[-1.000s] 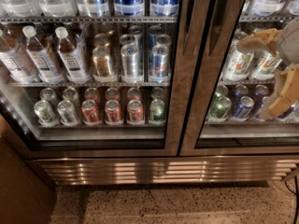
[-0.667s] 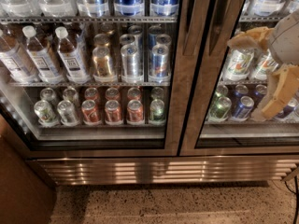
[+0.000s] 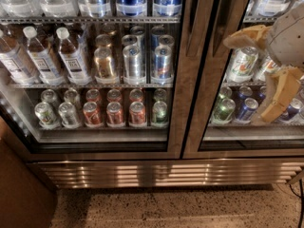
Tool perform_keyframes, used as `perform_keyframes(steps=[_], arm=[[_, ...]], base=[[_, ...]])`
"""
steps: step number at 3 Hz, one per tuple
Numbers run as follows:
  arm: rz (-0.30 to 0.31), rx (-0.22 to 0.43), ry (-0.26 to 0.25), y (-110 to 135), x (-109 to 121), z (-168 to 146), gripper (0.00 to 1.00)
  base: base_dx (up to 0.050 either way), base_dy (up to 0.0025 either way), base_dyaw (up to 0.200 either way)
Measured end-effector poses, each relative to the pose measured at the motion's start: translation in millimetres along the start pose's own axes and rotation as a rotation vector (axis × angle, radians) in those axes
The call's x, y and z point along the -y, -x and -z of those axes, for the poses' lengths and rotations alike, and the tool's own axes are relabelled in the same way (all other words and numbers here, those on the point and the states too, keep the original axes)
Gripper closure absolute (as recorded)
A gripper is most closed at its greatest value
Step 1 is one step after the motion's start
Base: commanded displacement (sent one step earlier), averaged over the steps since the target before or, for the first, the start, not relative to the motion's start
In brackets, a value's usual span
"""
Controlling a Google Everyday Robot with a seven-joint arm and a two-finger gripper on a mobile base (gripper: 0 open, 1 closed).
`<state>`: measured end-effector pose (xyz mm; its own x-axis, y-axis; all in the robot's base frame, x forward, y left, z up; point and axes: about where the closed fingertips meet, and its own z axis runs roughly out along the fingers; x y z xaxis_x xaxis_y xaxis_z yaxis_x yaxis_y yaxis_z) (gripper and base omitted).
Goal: Open left fridge door
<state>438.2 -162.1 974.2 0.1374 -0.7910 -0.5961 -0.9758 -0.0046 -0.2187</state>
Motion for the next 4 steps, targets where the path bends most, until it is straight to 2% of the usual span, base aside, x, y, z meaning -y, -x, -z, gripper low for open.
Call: perform_keyframes(steps=[1,2,3,4], arm=[[0.018,0.117,0.022,0.1,-0.2,-0.6,0.0],[0.047,0.344,0.057,-4.8,0.5,2.0,0.0],[0.042,0.403,0.057,0.3,4.8,1.1,0.0],[0.042,0.403,0.057,0.3,4.8,1.1,0.0]], base=[[0.0,0.0,0.0],[0.0,0.0,0.0],[0.0,0.0,0.0],[0.0,0.0,0.0]])
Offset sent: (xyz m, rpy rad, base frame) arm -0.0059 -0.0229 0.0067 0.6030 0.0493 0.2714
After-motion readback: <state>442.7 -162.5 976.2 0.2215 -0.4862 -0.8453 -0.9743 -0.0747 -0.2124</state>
